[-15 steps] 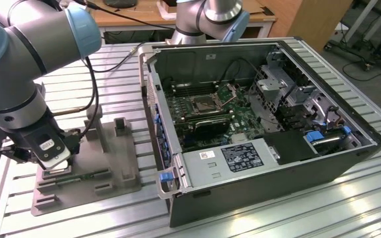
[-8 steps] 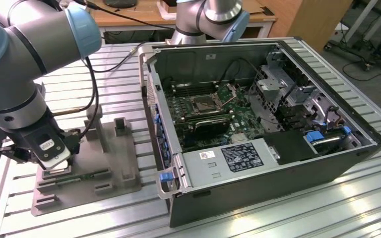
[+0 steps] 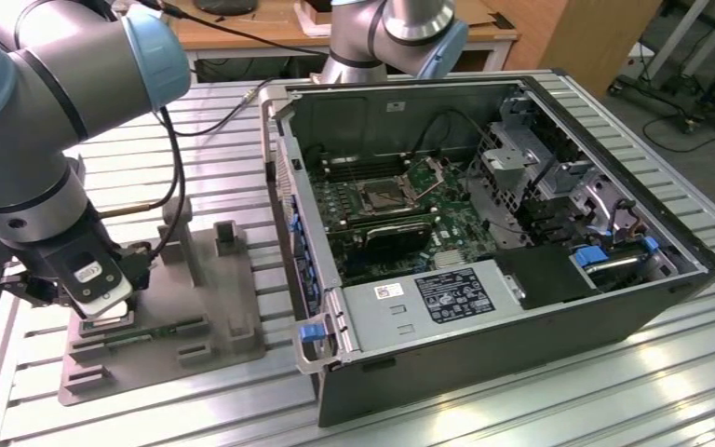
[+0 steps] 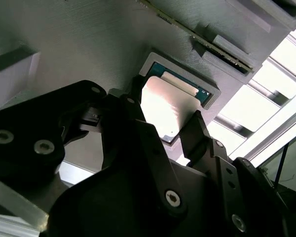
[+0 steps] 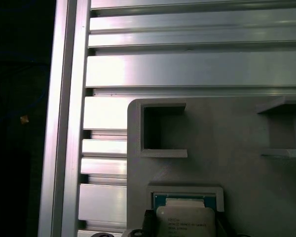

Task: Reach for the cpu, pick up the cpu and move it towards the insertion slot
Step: 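Pick up the cpu and move it towards the insertion slot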

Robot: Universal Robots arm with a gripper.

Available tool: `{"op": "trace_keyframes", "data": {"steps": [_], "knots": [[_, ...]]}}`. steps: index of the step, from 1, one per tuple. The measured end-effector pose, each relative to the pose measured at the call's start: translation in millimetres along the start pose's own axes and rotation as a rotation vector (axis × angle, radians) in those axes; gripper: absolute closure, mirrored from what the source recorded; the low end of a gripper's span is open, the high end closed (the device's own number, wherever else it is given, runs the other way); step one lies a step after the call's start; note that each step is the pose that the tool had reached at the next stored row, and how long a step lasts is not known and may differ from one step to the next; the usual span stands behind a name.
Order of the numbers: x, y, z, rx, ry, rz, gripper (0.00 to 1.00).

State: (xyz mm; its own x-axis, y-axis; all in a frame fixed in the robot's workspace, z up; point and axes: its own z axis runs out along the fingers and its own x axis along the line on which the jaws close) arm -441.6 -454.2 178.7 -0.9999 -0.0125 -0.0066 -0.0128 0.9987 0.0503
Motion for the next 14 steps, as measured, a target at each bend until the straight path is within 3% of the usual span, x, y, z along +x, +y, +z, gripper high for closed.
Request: {"op": "trace_keyframes", "data": {"steps": [14], "knots": [[0.0,0.2,-3.1,0.0,-0.0001,0.0,0.45]]}}
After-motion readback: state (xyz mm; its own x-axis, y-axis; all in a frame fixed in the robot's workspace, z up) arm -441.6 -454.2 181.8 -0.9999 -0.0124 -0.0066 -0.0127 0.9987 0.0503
